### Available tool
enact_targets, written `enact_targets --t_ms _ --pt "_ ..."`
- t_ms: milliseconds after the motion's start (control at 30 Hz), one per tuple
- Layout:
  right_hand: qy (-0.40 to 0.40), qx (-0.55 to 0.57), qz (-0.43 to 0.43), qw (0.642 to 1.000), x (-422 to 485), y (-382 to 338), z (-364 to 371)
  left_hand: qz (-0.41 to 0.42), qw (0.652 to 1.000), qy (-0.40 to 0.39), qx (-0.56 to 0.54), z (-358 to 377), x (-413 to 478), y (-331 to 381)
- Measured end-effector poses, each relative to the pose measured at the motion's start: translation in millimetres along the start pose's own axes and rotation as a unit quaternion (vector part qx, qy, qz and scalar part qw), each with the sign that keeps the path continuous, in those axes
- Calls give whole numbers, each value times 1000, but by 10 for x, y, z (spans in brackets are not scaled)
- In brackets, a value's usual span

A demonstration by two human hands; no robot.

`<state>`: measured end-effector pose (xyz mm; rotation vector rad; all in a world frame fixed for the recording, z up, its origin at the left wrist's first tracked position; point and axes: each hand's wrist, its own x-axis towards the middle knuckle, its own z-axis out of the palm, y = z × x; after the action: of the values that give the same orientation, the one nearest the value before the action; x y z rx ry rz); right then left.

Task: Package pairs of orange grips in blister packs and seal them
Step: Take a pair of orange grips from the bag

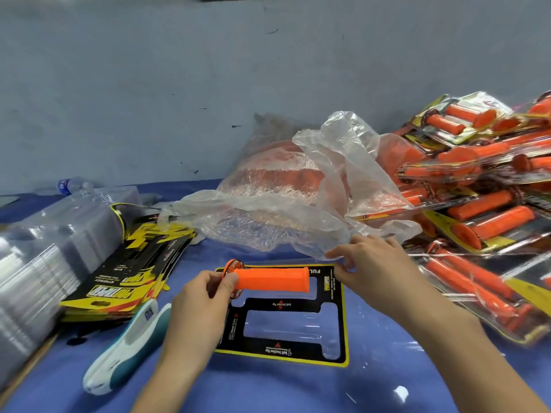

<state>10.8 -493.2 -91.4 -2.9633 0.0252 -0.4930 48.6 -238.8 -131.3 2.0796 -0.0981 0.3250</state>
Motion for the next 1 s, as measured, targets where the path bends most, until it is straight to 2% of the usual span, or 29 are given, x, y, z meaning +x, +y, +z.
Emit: enact_targets --t_ms 267,467,767,1000 --pt "-41 20 -36 998 102 164 188 8 994 -2 105 92 -59 -22" --pt "-44 31 -39 998 105 242 273 28 975 -26 221 135 -109 -67" --pt "-58 43 -26 997 114 267 287 46 978 -27 203 117 -88 -103" --pt "-24 38 -36 998 103 127 319 11 981 -50 187 122 -14 -123"
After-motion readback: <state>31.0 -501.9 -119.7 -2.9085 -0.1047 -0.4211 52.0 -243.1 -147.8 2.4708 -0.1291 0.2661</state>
